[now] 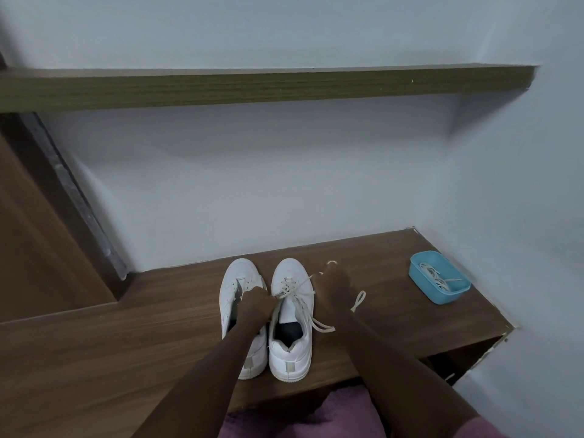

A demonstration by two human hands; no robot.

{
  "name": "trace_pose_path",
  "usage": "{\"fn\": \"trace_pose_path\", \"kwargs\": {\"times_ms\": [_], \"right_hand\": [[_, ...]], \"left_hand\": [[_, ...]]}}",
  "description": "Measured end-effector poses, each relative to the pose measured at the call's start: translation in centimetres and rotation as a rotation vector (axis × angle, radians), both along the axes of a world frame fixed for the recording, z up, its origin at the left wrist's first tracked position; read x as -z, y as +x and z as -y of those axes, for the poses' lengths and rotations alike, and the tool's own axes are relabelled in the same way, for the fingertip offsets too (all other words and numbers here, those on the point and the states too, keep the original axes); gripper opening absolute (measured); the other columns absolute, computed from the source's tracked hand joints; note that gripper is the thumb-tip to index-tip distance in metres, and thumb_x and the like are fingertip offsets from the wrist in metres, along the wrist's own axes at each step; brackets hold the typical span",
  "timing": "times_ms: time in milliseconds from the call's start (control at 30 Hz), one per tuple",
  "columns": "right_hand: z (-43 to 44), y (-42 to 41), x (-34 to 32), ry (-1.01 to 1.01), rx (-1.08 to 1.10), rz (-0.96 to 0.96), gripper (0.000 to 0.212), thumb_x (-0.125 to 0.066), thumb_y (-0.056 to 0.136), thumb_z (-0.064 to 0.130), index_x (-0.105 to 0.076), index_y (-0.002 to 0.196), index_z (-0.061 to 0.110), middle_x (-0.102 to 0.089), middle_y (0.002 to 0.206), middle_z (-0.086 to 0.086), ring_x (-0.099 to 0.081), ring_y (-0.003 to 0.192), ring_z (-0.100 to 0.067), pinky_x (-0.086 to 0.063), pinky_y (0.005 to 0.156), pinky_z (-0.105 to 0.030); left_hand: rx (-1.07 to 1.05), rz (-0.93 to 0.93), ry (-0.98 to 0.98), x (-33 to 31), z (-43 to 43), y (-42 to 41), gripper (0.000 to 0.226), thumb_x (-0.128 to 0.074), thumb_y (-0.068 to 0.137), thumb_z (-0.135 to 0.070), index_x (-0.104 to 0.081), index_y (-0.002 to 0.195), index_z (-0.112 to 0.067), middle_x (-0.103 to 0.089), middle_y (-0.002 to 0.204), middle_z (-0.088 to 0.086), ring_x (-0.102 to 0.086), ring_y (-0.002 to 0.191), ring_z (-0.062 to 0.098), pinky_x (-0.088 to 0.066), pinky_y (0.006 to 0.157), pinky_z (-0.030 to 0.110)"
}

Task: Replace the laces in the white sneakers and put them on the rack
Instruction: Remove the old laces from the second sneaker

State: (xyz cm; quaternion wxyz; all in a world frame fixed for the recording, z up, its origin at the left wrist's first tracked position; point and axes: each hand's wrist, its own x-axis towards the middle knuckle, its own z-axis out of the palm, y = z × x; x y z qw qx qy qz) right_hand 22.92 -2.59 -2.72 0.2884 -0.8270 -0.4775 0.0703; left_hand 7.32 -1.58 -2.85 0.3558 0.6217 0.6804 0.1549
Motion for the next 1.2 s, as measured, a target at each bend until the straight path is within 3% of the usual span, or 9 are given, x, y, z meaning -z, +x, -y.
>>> {"fn": "trace_pose_path", "kwargs": {"times_ms": [133,267,333,400,467,667,833,967,1200], "right_hand": [[0.1,-2.5,0.8,-0.045,-0.494,0.404,0.020,-0.060,0.081,0.029,-0.071,0.096,0.021,-0.065,0.102,0.003,-0.058,0.103,-0.023,-0.042,0.084,-0.037],[0.5,-4.2,1.3,-0.202,-0.545,0.469,0.004,-0.075,0.067,0.018,-0.071,0.069,0.017,-0.066,0.073,0.001,-0.063,0.077,-0.021,-0.048,0.067,-0.036],[0.6,-4.3,0.9,-0.119,-0.503,0.424,0.017,-0.082,0.051,0.015,-0.066,0.054,0.019,-0.061,0.059,0.003,-0.061,0.063,-0.019,-0.047,0.058,-0.031],[0.5,-3.9,0.6,-0.119,-0.494,0.357,0.003,-0.068,0.073,0.015,-0.070,0.074,0.016,-0.066,0.079,0.001,-0.062,0.084,-0.023,-0.046,0.074,-0.035],[0.2,-3.1,0.5,-0.066,-0.338,0.175,0.020,-0.050,0.089,0.017,-0.069,0.096,0.016,-0.067,0.100,-0.001,-0.058,0.102,-0.024,-0.041,0.087,-0.034],[0.2,0.6,-0.2,0.015,0.270,-0.575,0.023,-0.048,0.086,0.012,-0.063,0.100,0.001,-0.064,0.106,-0.014,-0.059,0.104,-0.033,-0.047,0.093,-0.042],[1.1,-1.1,0.6,-0.018,-0.066,-0.011,0.033,-0.054,0.082,0.020,-0.065,0.113,0.014,-0.061,0.113,-0.003,-0.053,0.112,-0.026,-0.042,0.096,-0.041],[0.8,-3.5,2.0,0.043,-0.466,0.517,0.012,-0.076,0.064,0.028,-0.071,0.072,0.021,-0.067,0.079,0.005,-0.064,0.082,-0.019,-0.049,0.071,-0.037],[1.0,-4.4,1.9,0.001,-0.344,0.365,0.024,-0.087,0.049,0.021,-0.064,0.048,0.023,-0.061,0.056,0.009,-0.062,0.062,-0.015,-0.047,0.055,-0.032]], "left_hand": [[0.043,-0.062,0.101,0.5,0.4,-0.1,0.033,-0.051,0.088,-0.023,-0.053,0.057,-0.013,-0.050,0.056,-0.001,-0.053,0.066,0.020,-0.035,0.054,0.024],[0.085,-0.062,0.144,0.8,0.6,-0.3,0.033,-0.049,0.090,-0.027,-0.059,0.063,-0.011,-0.050,0.055,-0.003,-0.052,0.064,0.018,-0.031,0.052,0.024],[0.093,-0.062,0.144,1.0,0.5,-0.5,0.033,-0.048,0.092,-0.028,-0.067,0.074,-0.007,-0.051,0.057,-0.004,-0.054,0.066,0.018,-0.034,0.057,0.024],[0.093,-0.066,0.129,1.0,0.3,-0.5,0.033,-0.048,0.092,-0.028,-0.066,0.074,-0.007,-0.051,0.057,-0.002,-0.055,0.067,0.019,-0.037,0.062,0.024],[0.085,-0.059,0.105,1.0,0.1,-0.4,0.032,-0.049,0.091,-0.027,-0.060,0.067,-0.009,-0.051,0.057,0.000,-0.054,0.065,0.019,-0.040,0.060,0.026],[0.059,-0.014,0.082,1.1,-0.1,-0.4,0.029,-0.051,0.089,-0.022,-0.058,0.064,-0.009,-0.051,0.054,0.001,-0.051,0.055,0.017,-0.042,0.055,0.025],[0.081,-0.019,0.116,1.5,0.1,-0.5,0.032,-0.048,0.093,-0.030,-0.055,0.065,-0.015,-0.051,0.057,-0.002,-0.050,0.056,0.015,-0.037,0.054,0.024],[0.188,-0.181,0.216,1.8,0.7,-0.4,0.033,-0.036,0.099,-0.036,-0.049,0.077,-0.016,-0.063,0.081,0.007,-0.059,0.083,0.024,-0.036,0.068,0.028],[0.238,-0.322,0.324,2.7,0.8,-0.3,0.039,-0.030,0.101,-0.039,-0.055,0.102,-0.009,-0.067,0.096,0.012,-0.062,0.090,0.028,-0.042,0.075,0.034]]}}
